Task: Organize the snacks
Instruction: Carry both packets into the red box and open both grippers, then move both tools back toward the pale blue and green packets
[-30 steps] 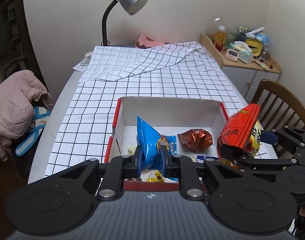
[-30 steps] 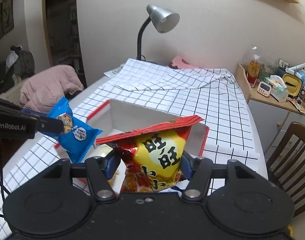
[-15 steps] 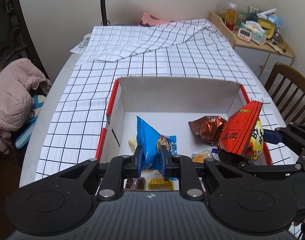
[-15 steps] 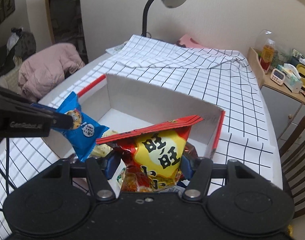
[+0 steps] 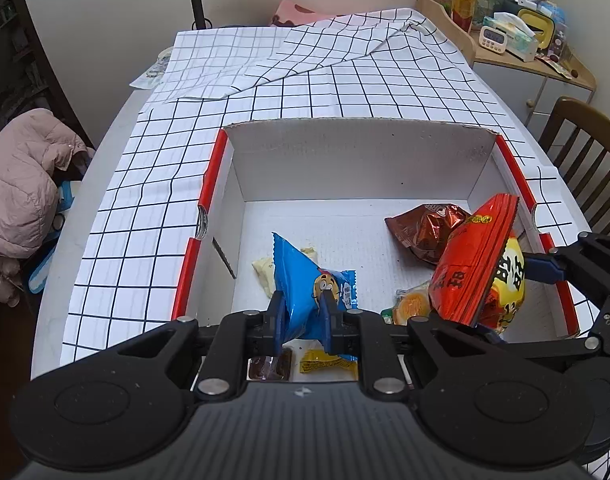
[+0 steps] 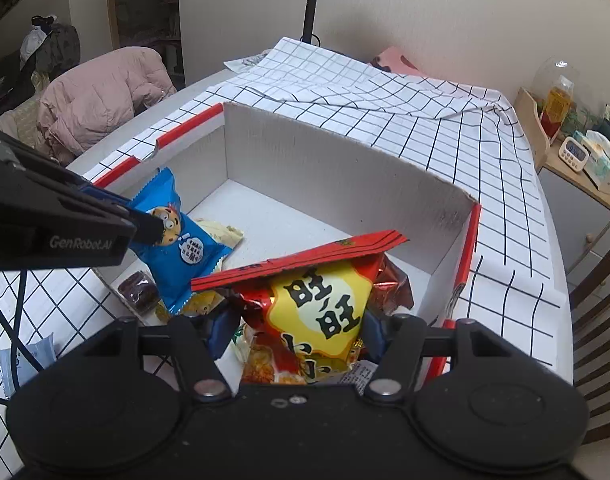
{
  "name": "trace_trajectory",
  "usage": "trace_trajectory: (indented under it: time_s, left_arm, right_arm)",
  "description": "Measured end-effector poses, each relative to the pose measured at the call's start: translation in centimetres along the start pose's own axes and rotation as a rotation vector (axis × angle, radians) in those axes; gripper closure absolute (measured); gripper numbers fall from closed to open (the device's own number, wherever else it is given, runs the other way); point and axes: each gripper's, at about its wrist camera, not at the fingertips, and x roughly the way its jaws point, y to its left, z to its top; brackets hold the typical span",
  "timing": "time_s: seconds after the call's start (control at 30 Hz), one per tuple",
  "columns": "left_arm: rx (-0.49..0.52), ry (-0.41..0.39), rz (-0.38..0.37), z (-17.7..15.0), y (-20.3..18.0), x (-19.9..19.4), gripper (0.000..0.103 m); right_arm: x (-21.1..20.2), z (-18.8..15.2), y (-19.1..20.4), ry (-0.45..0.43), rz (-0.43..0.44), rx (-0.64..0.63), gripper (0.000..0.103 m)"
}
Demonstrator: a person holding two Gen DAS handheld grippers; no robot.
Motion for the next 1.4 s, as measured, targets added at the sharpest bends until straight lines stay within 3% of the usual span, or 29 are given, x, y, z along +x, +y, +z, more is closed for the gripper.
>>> trace_trajectory:
  time_s: [0.27, 0.37, 0.43, 0.7, 0.8, 0.87, 1.07, 1.17, 1.4]
  left_arm:
    - [-0.009, 0.001, -0.013, -0.3, 0.4, -0.1, 0.083]
    - [-0.016, 0.007, -0.018, -0.6, 0.7, -0.3, 0.08]
    - [-0.023, 0.008, -0.021, -0.8, 0.9, -0.5, 0.079]
    - [-0.042, -0.006, -0.043, -1.8, 1.8, -2.3, 0.073]
    - [-0.047, -0.022, -0.054, -2.3, 2.0, -3.4, 0.065]
    - [-0.056, -0.037, -0.062, -2.6, 2.2, -4.3, 0.051]
    - [-0.063, -0.078, -0.078, -3.8, 2.5, -7.3, 0.046]
    - [-0.064, -0.106, -0.085, -4.6, 2.6, -8.9, 0.034]
    - [-0.072, -0.15, -0.09, -6.7, 2.8, -11.9, 0.03]
  right_arm:
    - [0.1, -0.4, -0.3, 0.012, 0.027, 0.036, 0.04]
    - [-0.2, -0.5, -0.3, 0.008, 0.026, 0.043, 0.029]
    - [-0.6, -0.6, -0.3, -0.001, 0.025, 0.048, 0.014]
    - [-2.7, -0.8, -0.2, -0.041, 0.011, 0.072, 0.011]
    - [-4.0, -1.1, -0.1, -0.061, 0.012, 0.081, 0.007]
    - [-4.9, -1.2, 0.0, -0.076, 0.015, 0.084, 0.006]
    - [-7.9, -1.9, 0.6, -0.114, 0.019, 0.088, 0.003]
    - [-9.6, -2.5, 1.2, -0.137, 0.028, 0.079, 0.001]
    - [-12.8, -3.6, 2.7, -0.184, 0.059, 0.075, 0.001]
